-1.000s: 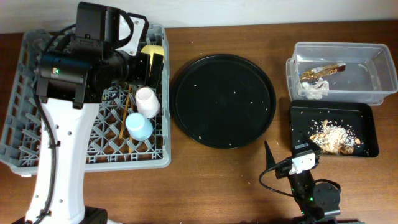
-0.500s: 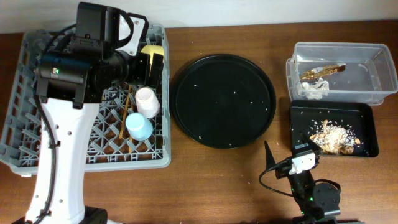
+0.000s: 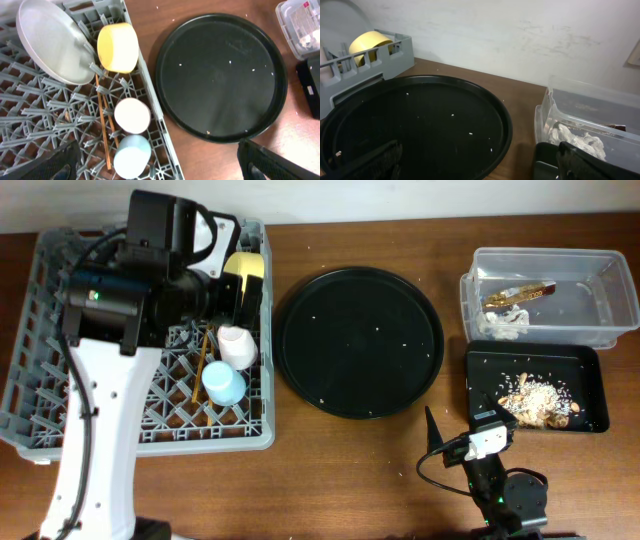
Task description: Sort waste into correct bins and load items into the dishwasher rack
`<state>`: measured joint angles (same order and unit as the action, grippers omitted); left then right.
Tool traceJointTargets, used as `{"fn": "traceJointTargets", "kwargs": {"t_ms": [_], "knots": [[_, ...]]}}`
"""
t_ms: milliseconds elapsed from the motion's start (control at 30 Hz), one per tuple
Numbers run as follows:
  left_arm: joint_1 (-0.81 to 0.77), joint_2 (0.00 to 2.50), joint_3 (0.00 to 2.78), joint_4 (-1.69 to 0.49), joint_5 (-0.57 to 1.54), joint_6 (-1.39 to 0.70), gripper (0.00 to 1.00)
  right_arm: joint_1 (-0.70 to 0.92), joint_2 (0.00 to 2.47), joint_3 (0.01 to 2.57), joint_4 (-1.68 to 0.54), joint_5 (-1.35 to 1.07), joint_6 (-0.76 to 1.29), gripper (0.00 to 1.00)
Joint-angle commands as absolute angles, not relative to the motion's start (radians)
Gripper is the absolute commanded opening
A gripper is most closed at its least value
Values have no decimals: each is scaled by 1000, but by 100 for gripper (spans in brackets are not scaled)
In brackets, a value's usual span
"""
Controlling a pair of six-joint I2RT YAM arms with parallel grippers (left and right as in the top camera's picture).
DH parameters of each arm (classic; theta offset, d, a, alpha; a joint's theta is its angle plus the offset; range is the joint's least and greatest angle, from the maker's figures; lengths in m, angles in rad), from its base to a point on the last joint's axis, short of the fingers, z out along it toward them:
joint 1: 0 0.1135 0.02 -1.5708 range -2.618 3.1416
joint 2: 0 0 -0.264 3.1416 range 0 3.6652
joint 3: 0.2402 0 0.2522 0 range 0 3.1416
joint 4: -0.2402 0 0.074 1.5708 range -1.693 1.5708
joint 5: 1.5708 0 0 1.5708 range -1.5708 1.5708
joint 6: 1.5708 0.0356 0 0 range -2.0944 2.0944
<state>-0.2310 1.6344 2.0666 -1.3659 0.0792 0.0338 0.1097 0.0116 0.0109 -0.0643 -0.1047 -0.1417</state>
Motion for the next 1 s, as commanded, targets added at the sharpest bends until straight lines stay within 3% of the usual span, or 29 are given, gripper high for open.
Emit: {"fn": "traceJointTargets", "kwargs": {"t_ms": [0, 67, 200, 300, 533, 767, 967], "knots": [[-232, 1517, 1991, -1354, 86, 41, 99, 105, 3, 6, -72, -96, -138, 98], [-232, 1468, 1917, -1284, 37, 41, 99, 105, 3, 6, -72, -96, -138, 99], [-228, 1311, 1637, -934, -22, 41, 99, 105, 3, 6, -72, -96, -138, 99], [-192, 1110, 1279, -556, 19, 41, 99, 105, 3, 6, -72, -96, -138, 98], [-66, 566, 506, 68, 31, 40, 99, 105, 3, 6, -72, -96, -138, 98], [-30, 200, 163, 157, 13, 42, 99, 105, 3, 6, -72, -96, -138, 98], [-30, 67, 43, 186, 4, 50, 99, 105, 3, 6, -72, -96, -138, 99]]}}
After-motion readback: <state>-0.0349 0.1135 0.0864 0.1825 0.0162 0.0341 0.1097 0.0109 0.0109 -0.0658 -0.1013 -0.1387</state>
